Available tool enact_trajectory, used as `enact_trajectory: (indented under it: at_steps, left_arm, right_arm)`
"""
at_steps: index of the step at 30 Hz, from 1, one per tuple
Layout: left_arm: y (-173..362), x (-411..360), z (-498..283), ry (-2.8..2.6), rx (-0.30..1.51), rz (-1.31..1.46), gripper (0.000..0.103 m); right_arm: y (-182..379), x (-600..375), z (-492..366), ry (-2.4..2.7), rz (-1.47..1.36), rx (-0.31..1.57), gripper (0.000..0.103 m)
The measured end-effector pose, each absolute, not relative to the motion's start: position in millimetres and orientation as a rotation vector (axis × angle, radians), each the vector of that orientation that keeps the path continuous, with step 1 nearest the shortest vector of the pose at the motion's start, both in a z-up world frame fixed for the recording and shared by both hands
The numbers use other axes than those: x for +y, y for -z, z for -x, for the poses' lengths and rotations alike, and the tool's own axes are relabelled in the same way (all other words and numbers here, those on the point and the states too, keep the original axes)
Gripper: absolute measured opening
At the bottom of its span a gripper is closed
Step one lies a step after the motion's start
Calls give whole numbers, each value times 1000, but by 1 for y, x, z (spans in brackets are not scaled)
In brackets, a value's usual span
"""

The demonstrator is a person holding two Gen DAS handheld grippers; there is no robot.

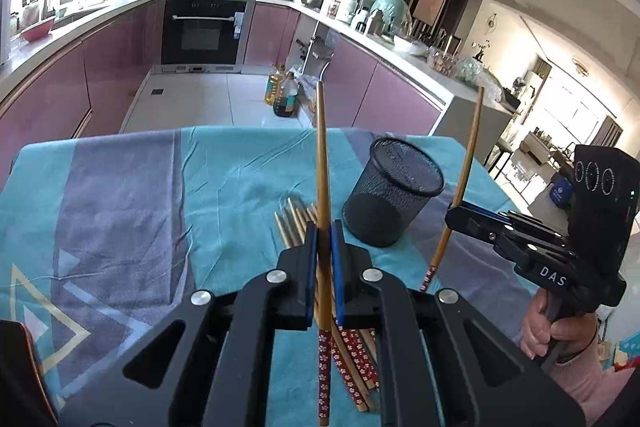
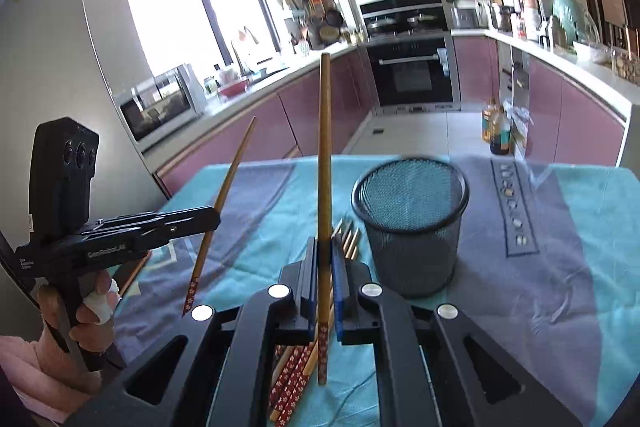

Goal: Organize utensils
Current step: 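Lift the left gripper's chopstick over the mesh cup while the right gripper carries its chopstick there, then lower both chopsticks into the mesh cup and open both grippers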

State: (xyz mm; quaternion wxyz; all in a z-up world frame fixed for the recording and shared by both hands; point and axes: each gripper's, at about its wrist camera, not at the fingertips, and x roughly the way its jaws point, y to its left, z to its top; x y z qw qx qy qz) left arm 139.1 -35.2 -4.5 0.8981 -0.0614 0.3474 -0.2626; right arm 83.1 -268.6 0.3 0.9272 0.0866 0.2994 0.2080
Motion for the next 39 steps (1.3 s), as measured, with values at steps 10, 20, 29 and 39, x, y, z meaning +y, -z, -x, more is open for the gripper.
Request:
enact_trajectory:
  at_steps: [10, 20, 29, 39]
  left_arm:
    - [-65, -36, -135, 625, 536, 219, 8]
    - [-100, -101, -175, 611, 355, 250, 8]
    - [-75, -168, -216, 568, 338, 206, 8]
    - [-22, -190, -222, 535, 448, 78, 8]
  right_arm:
    - [-58, -296, -87, -408, -150, 449, 6]
    - [-92, -313, -110, -341, -122, 370, 6]
    - [-70, -320, -135, -291, -91, 421, 6]
    - [-24, -308, -160, -325, -89, 601, 5]
